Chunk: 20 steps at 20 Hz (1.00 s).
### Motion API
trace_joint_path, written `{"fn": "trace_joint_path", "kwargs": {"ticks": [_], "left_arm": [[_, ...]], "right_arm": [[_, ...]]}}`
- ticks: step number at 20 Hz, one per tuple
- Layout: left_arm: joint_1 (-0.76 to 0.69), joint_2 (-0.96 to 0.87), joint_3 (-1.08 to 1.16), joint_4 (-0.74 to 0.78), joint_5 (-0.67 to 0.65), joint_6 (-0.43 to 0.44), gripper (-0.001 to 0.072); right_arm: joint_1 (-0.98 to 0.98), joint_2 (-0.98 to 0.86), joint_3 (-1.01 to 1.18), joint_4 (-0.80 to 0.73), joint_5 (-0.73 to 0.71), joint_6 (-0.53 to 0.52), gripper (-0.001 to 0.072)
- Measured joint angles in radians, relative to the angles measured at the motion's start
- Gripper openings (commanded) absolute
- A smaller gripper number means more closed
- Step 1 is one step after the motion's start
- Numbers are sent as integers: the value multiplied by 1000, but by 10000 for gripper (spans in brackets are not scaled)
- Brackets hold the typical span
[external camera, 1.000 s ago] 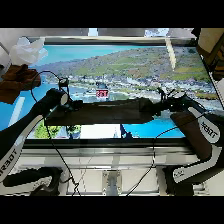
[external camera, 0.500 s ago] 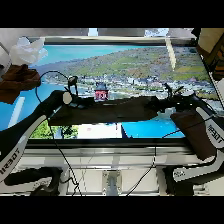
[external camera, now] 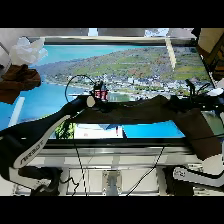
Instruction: Fold the shirts.
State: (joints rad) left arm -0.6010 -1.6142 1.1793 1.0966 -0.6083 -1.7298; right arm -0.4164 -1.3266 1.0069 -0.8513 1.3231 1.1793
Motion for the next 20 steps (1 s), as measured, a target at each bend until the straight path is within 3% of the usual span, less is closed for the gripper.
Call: {"fn": "trace_joint_path", "kwargs": {"ticks": [8,15,20], "left_arm": [[-94,-201,259,-13,-158,34,8],[-153,-263,292,-55,-214,66,9],[-166,-279,325,-171,-244,164,8]], "right_arm": [[-108,216,0,-52,72,3,31],[-87,282,0,137,89,-5,30],[74,289,0,224,39,-15,30]]}}
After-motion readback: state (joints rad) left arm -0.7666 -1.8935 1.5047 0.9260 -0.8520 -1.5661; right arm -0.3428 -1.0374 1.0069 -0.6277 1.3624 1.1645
